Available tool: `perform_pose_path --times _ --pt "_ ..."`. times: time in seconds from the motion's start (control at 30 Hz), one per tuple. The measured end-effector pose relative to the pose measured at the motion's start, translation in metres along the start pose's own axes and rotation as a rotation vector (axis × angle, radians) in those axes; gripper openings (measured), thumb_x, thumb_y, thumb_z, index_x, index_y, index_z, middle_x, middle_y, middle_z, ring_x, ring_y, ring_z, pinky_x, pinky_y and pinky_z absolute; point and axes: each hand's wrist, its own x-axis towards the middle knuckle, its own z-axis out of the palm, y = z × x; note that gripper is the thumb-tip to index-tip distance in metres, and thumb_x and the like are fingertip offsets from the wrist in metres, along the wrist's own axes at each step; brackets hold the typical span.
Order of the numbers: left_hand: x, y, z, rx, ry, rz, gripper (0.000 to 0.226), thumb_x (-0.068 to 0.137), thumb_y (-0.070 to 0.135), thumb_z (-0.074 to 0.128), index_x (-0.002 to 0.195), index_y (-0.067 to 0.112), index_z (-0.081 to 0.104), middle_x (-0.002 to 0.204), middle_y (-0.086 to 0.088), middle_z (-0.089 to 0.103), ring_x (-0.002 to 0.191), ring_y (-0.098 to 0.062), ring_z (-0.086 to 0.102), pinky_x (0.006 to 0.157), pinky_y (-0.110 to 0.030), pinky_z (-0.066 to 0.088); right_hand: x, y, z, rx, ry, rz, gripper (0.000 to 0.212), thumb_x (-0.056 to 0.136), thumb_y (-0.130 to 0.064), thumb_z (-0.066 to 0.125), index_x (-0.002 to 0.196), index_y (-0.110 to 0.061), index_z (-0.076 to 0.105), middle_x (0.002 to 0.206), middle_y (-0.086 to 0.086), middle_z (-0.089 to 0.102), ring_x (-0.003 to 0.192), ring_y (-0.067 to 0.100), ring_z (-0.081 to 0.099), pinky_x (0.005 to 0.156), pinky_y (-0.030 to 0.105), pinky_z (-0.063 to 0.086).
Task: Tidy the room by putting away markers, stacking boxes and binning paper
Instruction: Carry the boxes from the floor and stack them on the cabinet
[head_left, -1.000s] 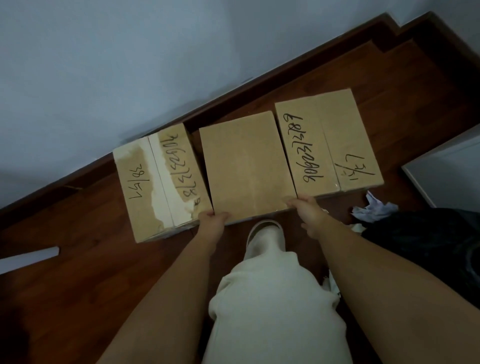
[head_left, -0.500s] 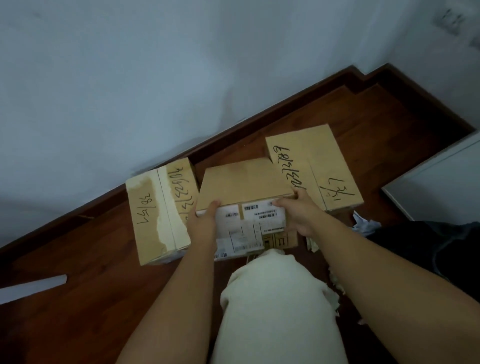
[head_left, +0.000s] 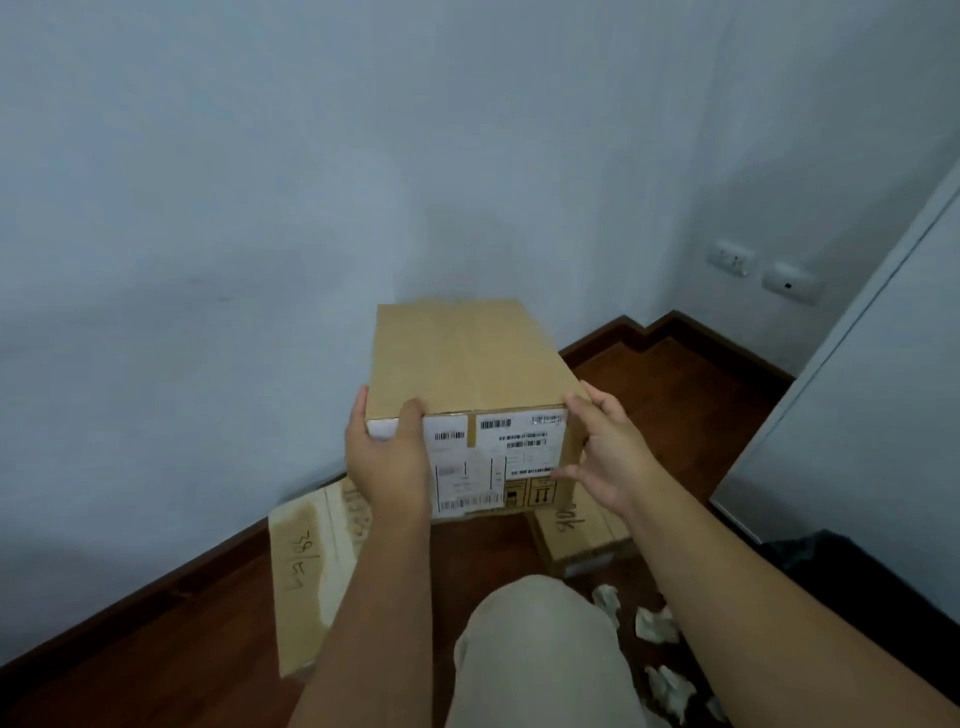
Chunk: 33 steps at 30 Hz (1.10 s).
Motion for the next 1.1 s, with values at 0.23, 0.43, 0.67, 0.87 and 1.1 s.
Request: perform_pose_path --times 0.23,0.43,0.67,0.87,1.1 --pt "-0.041 0.103 0.039 -0.138 -0.154 0.200 0.070 0.063 0.044 0.073 0.130 0.047 0.053 0.119 0.006 0.066 0.100 -0.015 0.067 0.090 -0.041 0.057 -0.070 -0.093 0.003 0.129 -0.015 -0.265 0.032 0.094 -0.014 0.058 0.125 -0.022 0.056 0.115 0.010 0.067 0.110 0.030 0.062 0.082 0.073 0.046" --pt "-0.104 0.187 0.066 -0.336 -0.303 0.381 0.062 0.073 0.033 0.075 0.129 0.050 0.053 0.119 0.002 0.067 0.101 -0.014 0.067 0.087 -0.039 0.058 -0.147 -0.175 -0.001 0.177 -0.043 -0.511 0.034 0.095 -0.011 0.056 0.128 -0.021 0.055 0.114 0.007 0.064 0.110 0.028 0.058 0.080 0.065 0.051" --pt "-0.182 0.270 0.101 -0.658 -0.469 0.497 0.060 0.073 0.031 0.076 0.126 0.047 0.057 0.123 0.008 0.066 0.108 -0.013 0.067 0.090 -0.040 0.057 -0.243 -0.262 -0.019 0.171 -0.110 -0.873 0.040 0.091 -0.006 0.058 0.127 -0.024 0.055 0.115 0.002 0.065 0.110 0.023 0.060 0.078 0.057 0.054" --pt "-0.257 0.325 0.159 -0.748 -0.789 0.525 0.061 0.080 0.027 0.077 0.134 0.040 0.051 0.126 0.005 0.064 0.110 -0.011 0.066 0.095 -0.038 0.055 -0.326 -0.326 -0.063 -0.018 0.033 -1.188 0.069 0.084 0.003 0.064 0.140 -0.029 0.039 0.124 0.000 0.063 0.115 0.021 0.062 0.092 0.061 0.049" --pt "-0.298 0.370 0.236 -0.710 -1.193 0.401 0.070 0.080 0.027 0.078 0.141 0.034 0.046 0.123 0.004 0.067 0.105 -0.013 0.069 0.087 -0.037 0.057 -0.375 -0.378 -0.105 -0.156 0.196 -1.278 0.086 0.083 0.009 0.063 0.149 -0.032 0.025 0.121 -0.006 0.065 0.119 0.023 0.059 0.099 0.064 0.043"
